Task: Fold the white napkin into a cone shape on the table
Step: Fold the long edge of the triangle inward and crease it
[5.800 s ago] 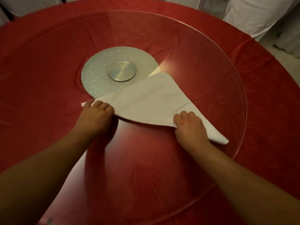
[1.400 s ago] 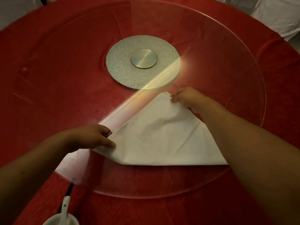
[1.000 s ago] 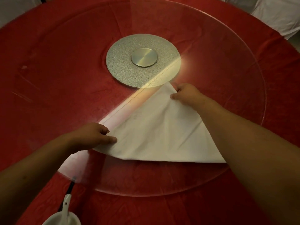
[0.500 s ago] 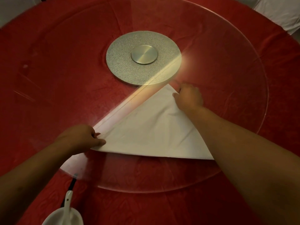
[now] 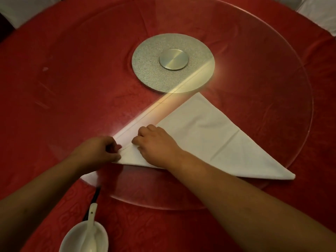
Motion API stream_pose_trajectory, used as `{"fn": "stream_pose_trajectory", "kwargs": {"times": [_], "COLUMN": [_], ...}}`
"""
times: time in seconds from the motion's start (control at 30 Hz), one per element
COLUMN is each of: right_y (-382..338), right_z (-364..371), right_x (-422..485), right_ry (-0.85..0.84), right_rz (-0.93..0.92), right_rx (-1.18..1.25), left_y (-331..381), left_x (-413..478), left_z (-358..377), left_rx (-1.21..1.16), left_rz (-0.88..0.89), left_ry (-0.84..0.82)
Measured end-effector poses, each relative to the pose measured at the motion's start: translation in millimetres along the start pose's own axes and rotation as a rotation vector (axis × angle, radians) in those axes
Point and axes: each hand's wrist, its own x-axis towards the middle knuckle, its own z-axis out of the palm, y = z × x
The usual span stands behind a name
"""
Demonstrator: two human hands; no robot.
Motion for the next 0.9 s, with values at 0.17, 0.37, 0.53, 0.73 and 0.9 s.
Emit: {"fn": "stream_pose_trajectory", "kwargs": {"times": [0.17, 0.37, 0.53, 0.73, 0.9], "right_y": [-7, -8, -14, -16, -16], "right_z": [3, -5, -7, -7, -8], "right_x": [19, 26, 31, 36, 43], "right_ry": [-0.023, -0.12, -0.16, -0.179, -0.179], "right_rz": [0.005, 0.013, 0.005, -0.002, 0.015], "right_rx": [-0.054, -0.009, 0.0, 0.001, 0.021], "left_y": [-3, -5, -8, -7, -6], "left_x": [-5, -4, 0, 1, -4], "left_z": [6, 12, 12, 5, -3], "left_rx": [0.014, -0.043, -0.139, -0.217, -0.257], "left_rz": [-0.002, -0.028, -0.065, -0.082, -0.081], "left_ry": [-0.01, 0.01, -0.01, -0.048, -0.05]}}
